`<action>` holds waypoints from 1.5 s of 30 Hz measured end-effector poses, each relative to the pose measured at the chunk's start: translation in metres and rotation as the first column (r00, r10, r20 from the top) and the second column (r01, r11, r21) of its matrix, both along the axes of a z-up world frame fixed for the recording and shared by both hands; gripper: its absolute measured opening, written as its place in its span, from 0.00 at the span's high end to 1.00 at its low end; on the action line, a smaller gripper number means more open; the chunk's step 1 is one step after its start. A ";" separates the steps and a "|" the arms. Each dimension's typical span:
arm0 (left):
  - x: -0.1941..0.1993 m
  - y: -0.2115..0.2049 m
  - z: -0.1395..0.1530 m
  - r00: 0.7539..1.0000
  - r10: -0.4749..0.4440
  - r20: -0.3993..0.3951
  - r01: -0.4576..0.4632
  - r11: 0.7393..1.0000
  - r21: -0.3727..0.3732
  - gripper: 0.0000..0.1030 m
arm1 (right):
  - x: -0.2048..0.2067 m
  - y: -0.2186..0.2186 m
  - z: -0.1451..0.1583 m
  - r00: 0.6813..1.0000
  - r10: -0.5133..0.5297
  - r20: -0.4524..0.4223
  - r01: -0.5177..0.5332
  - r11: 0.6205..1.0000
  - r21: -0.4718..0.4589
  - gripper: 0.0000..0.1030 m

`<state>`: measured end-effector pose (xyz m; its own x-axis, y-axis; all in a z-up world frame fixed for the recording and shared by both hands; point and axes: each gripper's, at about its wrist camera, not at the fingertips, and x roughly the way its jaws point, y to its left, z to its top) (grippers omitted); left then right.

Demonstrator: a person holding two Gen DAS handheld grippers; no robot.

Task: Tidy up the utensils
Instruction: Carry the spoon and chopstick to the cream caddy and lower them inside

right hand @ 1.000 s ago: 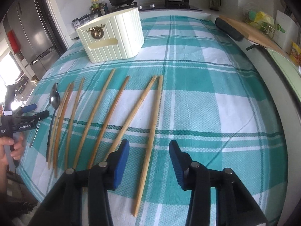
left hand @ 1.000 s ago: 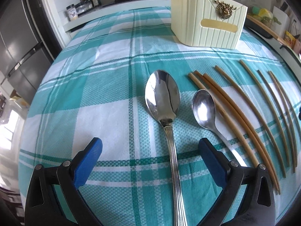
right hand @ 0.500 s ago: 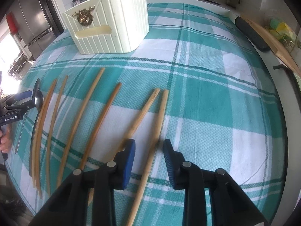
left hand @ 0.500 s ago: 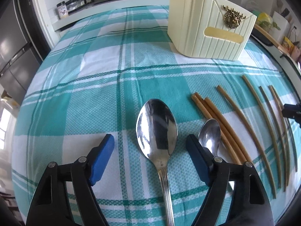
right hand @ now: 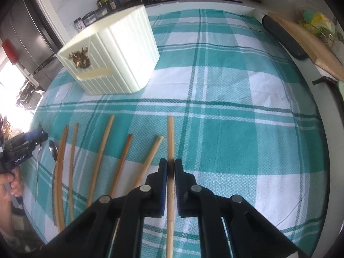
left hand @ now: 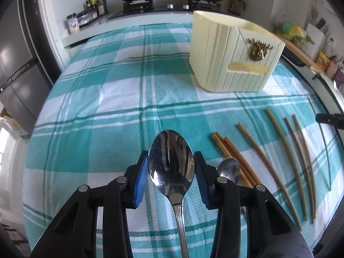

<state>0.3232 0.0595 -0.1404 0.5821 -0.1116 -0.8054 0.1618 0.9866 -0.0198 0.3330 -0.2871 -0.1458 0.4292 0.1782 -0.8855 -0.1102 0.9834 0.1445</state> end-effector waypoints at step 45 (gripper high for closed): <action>0.133 -0.042 0.209 0.966 -0.023 0.258 0.100 0.952 -0.288 0.60 | 0.100 0.095 0.236 0.790 0.049 0.611 -0.074 0.997 0.015 0.93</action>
<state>0.4567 0.0178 0.0685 0.7439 -0.3644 -0.5602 0.2595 0.9300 -0.2603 0.4327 -0.1918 0.0898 0.8648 0.2499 -0.4355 -0.2481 0.9668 0.0620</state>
